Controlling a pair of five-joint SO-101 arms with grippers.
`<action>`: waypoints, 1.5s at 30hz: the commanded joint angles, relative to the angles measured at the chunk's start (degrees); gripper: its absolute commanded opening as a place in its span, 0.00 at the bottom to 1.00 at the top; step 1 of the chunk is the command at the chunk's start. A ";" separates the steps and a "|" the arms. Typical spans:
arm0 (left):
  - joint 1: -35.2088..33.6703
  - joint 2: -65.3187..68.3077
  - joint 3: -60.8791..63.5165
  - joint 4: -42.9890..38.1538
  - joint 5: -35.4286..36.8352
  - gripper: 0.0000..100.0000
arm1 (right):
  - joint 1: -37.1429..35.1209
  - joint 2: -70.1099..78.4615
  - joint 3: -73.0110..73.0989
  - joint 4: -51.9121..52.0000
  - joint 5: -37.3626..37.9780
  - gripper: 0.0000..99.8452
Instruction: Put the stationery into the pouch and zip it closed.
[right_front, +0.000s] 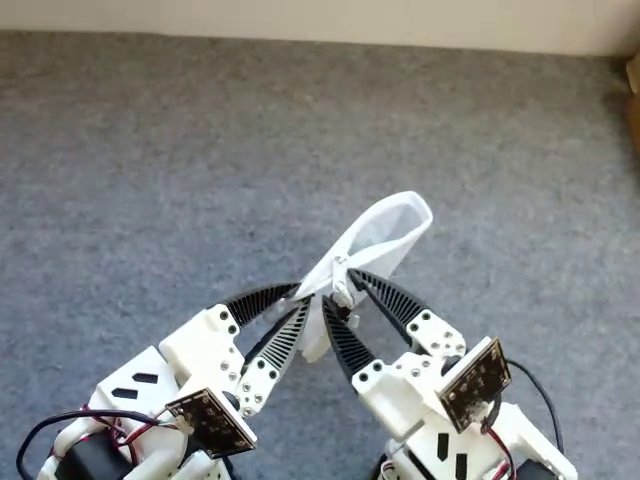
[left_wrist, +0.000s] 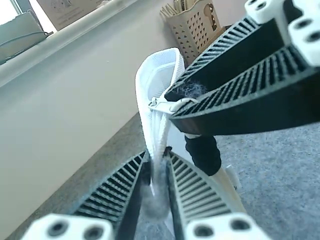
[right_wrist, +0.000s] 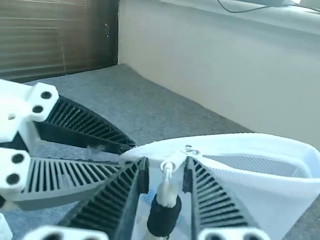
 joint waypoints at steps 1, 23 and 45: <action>0.13 -0.22 0.57 2.55 -0.62 0.00 | 1.19 1.80 -0.13 -1.45 0.97 0.08; 0.13 -0.22 0.57 2.73 -0.53 0.00 | 26.24 1.98 2.33 -16.04 5.80 0.01; 0.13 -0.22 0.22 3.52 -0.44 0.00 | 32.31 0.13 2.51 -9.80 2.73 0.12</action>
